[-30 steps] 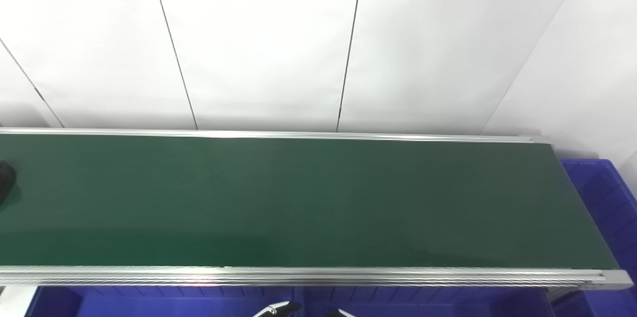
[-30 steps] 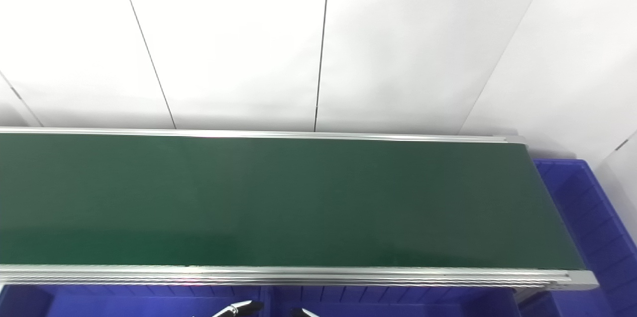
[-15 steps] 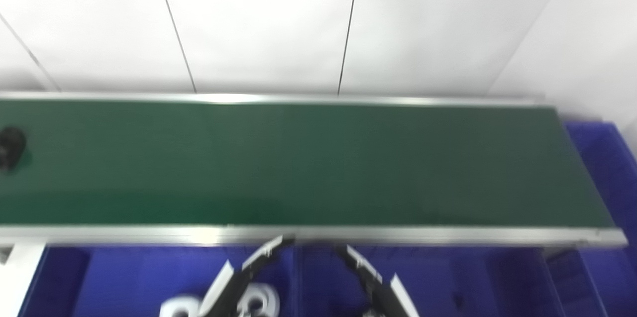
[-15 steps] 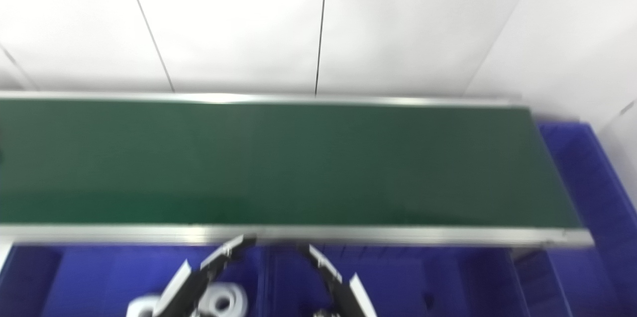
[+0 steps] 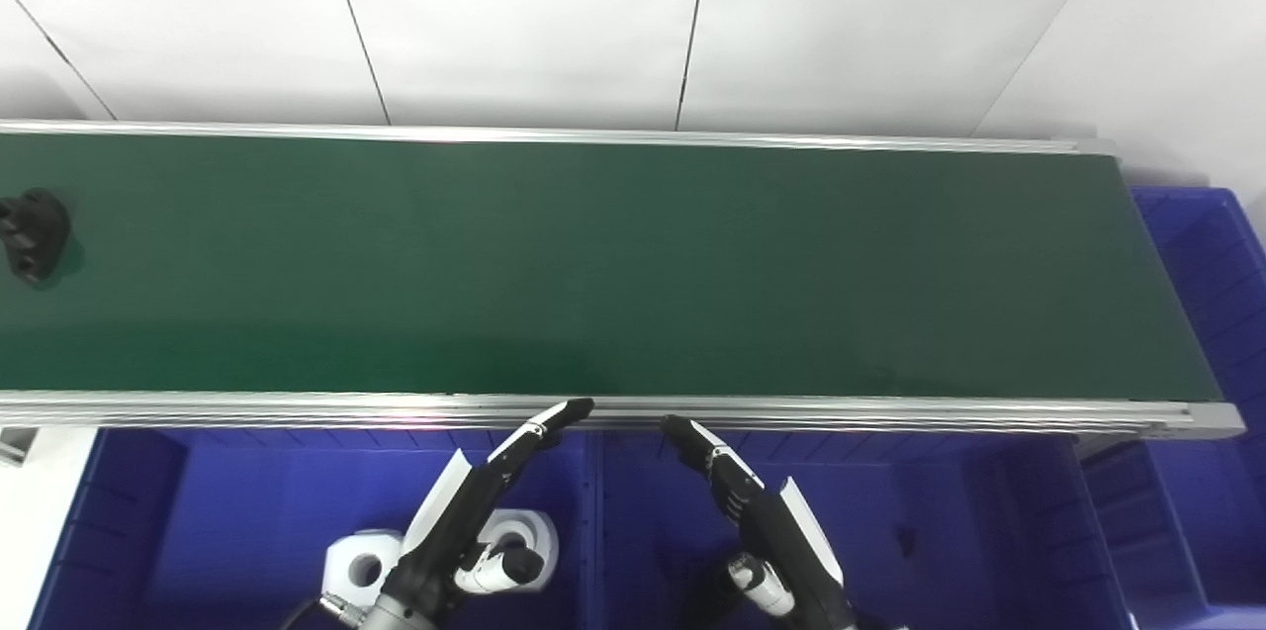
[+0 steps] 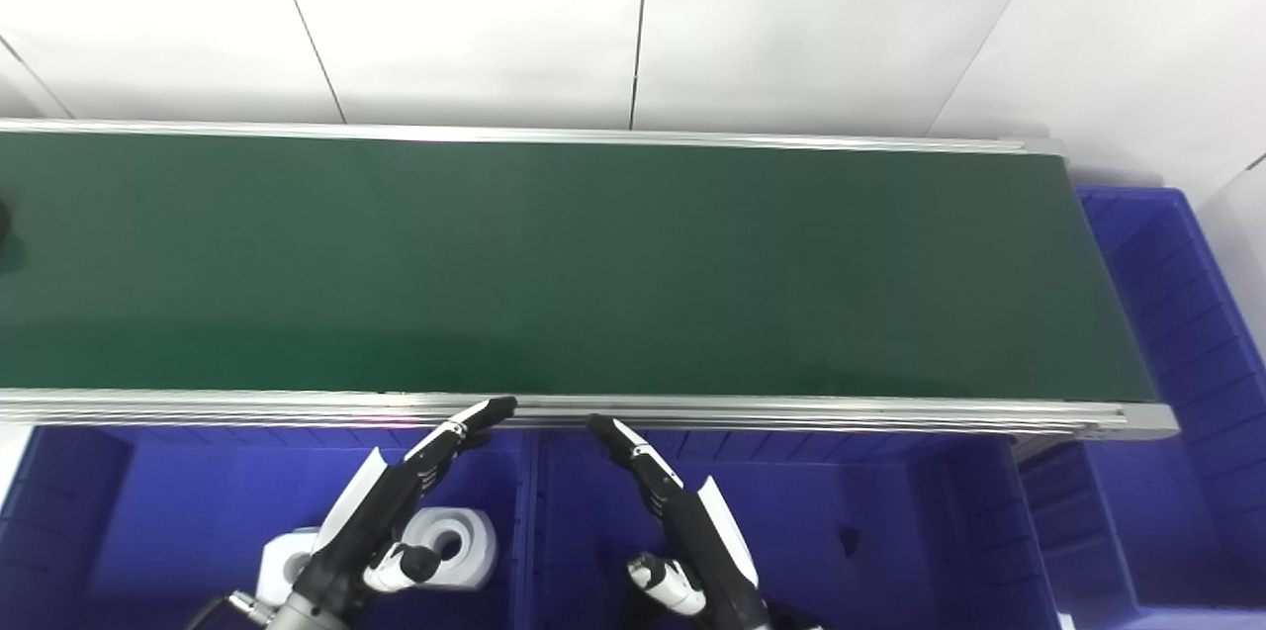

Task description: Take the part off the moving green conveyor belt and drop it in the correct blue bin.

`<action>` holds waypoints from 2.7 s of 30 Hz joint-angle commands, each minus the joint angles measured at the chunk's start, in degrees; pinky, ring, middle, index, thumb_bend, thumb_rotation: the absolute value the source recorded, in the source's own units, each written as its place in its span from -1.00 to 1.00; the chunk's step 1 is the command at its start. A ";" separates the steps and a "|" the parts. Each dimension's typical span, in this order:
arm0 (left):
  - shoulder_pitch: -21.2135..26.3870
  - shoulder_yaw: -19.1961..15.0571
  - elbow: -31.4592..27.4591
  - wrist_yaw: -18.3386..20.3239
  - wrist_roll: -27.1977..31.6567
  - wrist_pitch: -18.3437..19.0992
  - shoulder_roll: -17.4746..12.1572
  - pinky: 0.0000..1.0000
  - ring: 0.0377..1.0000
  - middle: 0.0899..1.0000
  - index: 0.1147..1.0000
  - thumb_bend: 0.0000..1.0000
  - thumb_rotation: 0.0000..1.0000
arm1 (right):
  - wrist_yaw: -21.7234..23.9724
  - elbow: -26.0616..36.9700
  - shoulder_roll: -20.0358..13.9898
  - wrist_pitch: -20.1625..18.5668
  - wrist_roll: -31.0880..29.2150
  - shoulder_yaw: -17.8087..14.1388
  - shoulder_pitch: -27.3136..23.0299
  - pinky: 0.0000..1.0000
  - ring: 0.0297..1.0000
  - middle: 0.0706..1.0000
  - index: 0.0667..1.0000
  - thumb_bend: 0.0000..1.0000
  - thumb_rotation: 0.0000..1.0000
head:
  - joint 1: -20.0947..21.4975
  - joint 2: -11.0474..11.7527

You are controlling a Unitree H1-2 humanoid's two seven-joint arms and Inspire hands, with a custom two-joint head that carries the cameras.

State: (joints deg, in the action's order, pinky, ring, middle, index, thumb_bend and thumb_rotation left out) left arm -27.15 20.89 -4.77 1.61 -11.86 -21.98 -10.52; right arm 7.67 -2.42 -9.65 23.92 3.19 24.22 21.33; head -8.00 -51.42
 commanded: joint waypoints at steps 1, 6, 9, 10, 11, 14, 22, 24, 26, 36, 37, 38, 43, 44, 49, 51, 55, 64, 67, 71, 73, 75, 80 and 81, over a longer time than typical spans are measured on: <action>-0.65 -0.28 -1.54 0.65 0.04 -0.90 0.35 0.79 0.84 0.79 0.73 0.90 1.00 | 0.79 1.46 0.54 2.20 -0.50 -0.42 0.47 0.87 0.87 0.81 0.78 0.81 0.90 | -0.03 0.03; -0.90 -0.79 -1.72 1.29 0.15 -0.71 0.72 0.80 0.85 0.80 0.73 0.94 1.00 | 1.50 1.60 0.94 2.13 -0.16 -1.06 0.65 0.88 0.87 0.81 0.78 0.82 0.91 | 0.04 -0.03; -1.13 -1.07 -2.04 1.49 -0.20 -0.66 0.85 0.79 0.85 0.80 0.73 0.95 1.00 | 1.69 1.75 1.12 2.01 -0.13 -1.26 0.84 0.89 0.87 0.81 0.78 0.83 0.91 | 0.00 0.00; -1.22 -1.17 -2.11 1.54 -0.17 -0.72 0.93 0.79 0.85 0.79 0.73 0.95 1.00 | 1.74 1.73 1.14 2.07 -0.10 -1.30 0.89 0.89 0.88 0.81 0.78 0.83 0.91 | -0.04 0.04; -1.30 -1.30 -2.15 1.49 -0.29 -0.95 1.05 0.79 0.85 0.79 0.73 0.95 1.00 | 1.80 1.67 1.18 2.21 -0.20 -1.33 0.91 0.89 0.88 0.82 0.78 0.83 0.91 | -0.04 0.04; -1.59 -1.66 -2.34 1.34 -0.54 -1.44 1.46 0.78 0.84 0.79 0.72 0.96 1.00 | 2.01 1.60 1.31 2.41 -0.15 -1.58 1.02 0.89 0.88 0.82 0.79 0.83 0.91 | -0.12 0.10; -2.37 -1.92 -3.15 1.99 -0.53 -1.15 1.82 0.81 0.86 0.81 0.74 1.00 1.00 | 2.41 1.82 1.42 2.80 0.07 -1.91 1.17 0.91 0.89 0.83 0.79 0.91 0.98 | -0.52 0.25; -2.92 -2.05 -3.87 2.04 -0.28 -1.05 1.84 0.82 0.87 0.81 0.73 1.00 1.00 | 2.40 2.44 1.33 2.91 0.64 -1.74 1.21 0.89 0.88 0.83 0.79 0.89 0.98 | -0.64 0.09; -3.48 -2.23 -4.58 2.05 0.13 -0.95 1.90 0.84 0.88 0.81 0.72 1.00 1.00 | 2.42 3.03 1.24 2.88 1.19 -1.64 1.28 0.90 0.89 0.84 0.79 0.90 0.99 | -0.79 -0.05; -5.76 -2.84 -7.11 1.36 -0.29 -1.66 2.80 0.84 0.88 0.82 0.74 1.00 1.00 | 1.73 4.54 0.58 2.88 3.66 -1.35 1.22 0.88 0.89 0.84 0.79 0.90 1.00 | -0.85 -0.14; -6.15 -2.82 -7.52 1.24 -0.44 -1.73 2.99 0.83 0.87 0.82 0.73 1.00 1.00 | 1.66 4.74 0.53 2.90 3.59 -1.33 1.28 0.87 0.89 0.84 0.79 0.90 1.00 | -0.90 -0.17; -6.45 -2.80 -7.79 1.22 -0.48 -1.75 3.13 0.83 0.88 0.82 0.74 1.00 1.00 | 1.52 4.86 0.52 2.91 3.61 -1.34 1.34 0.87 0.89 0.84 0.79 0.90 1.00 | -0.90 -0.17; -6.35 -3.10 -6.77 1.49 -0.49 -2.13 3.51 0.84 0.89 0.83 0.75 1.00 1.00 | 1.62 4.40 0.78 2.92 2.41 -1.37 1.37 0.84 0.86 0.83 0.79 0.90 1.00 | -0.88 -0.04; -6.29 -3.14 -6.56 1.52 -0.48 -2.12 3.56 0.84 0.88 0.83 0.75 1.00 1.00 | 1.77 4.24 0.84 2.93 2.03 -1.41 1.37 0.84 0.86 0.83 0.79 0.90 1.00 | -0.88 -0.04; -5.99 -3.15 -6.08 1.93 -0.44 -1.25 3.60 0.85 0.88 0.82 0.73 1.00 1.00 | 2.15 3.64 1.01 2.91 1.22 -1.60 1.31 0.84 0.87 0.82 0.79 0.91 1.00 | -0.96 0.14; -5.85 -3.11 -5.80 2.04 -0.37 -1.37 3.56 0.86 0.89 0.82 0.73 1.00 1.00 | 2.18 3.42 1.02 2.93 1.14 -1.61 1.28 0.85 0.86 0.82 0.79 0.90 1.00 | -0.96 0.14; -5.70 -3.10 -5.45 2.02 -0.77 -1.57 3.44 0.85 0.88 0.81 0.73 1.00 1.00 | 2.27 3.06 1.06 2.91 0.97 -1.67 1.26 0.87 0.87 0.82 0.79 0.90 1.00 | -1.02 0.36; -5.12 -2.64 -2.02 1.64 -1.66 -3.92 3.54 0.83 0.88 0.81 0.74 1.00 1.00 | 1.57 1.31 0.43 3.00 1.64 -1.65 1.23 0.83 0.86 0.82 0.77 0.94 1.00 | -4.57 5.48; -4.89 -2.28 -0.65 1.21 -2.16 -4.60 3.92 0.81 0.87 0.81 0.74 0.98 1.00 | 1.53 0.07 0.09 3.00 1.07 -1.75 1.06 0.85 0.87 0.81 0.77 0.95 1.00 | -5.74 6.92; -4.32 -1.51 1.25 -0.05 -2.89 -4.91 4.44 0.77 0.85 0.80 0.73 0.94 1.00 | 1.63 -1.76 -0.37 3.00 0.44 -1.77 0.48 0.87 0.87 0.81 0.77 0.95 1.00 | -7.56 9.19; -4.00 -1.09 1.94 -0.66 -3.29 -4.91 4.49 0.74 0.84 0.80 0.72 0.92 1.00 | 1.30 -2.44 -0.55 3.01 0.59 -1.70 0.15 0.85 0.86 0.81 0.77 0.96 1.00 | -8.07 10.04; -3.68 -0.58 2.52 -1.34 -3.78 -4.91 4.60 0.72 0.84 0.80 0.73 0.92 1.00 | 1.07 -3.00 -0.86 3.01 0.66 -1.59 -0.20 0.85 0.86 0.80 0.77 0.95 1.00 | -8.91 11.21; -2.66 1.40 4.69 -3.82 -4.41 -4.92 4.63 0.71 0.83 0.79 0.71 0.94 1.00 | 1.04 -4.38 -1.64 3.01 0.13 -1.66 -0.82 0.85 0.86 0.81 0.77 0.99 1.00 | -11.81 14.36; -2.24 1.99 5.47 -4.54 -4.61 -4.92 4.56 0.69 0.82 0.78 0.70 0.93 1.00 | 1.02 -4.83 -1.82 3.01 0.03 -1.74 -0.96 0.82 0.85 0.80 0.77 1.00 1.00 | -13.10 15.74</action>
State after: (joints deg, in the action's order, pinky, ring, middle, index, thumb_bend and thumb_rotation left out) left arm -29.70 21.98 0.64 -1.22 -15.79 -24.71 -6.17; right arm 8.90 -7.75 -11.10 24.03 3.92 22.60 20.46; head -21.08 -35.70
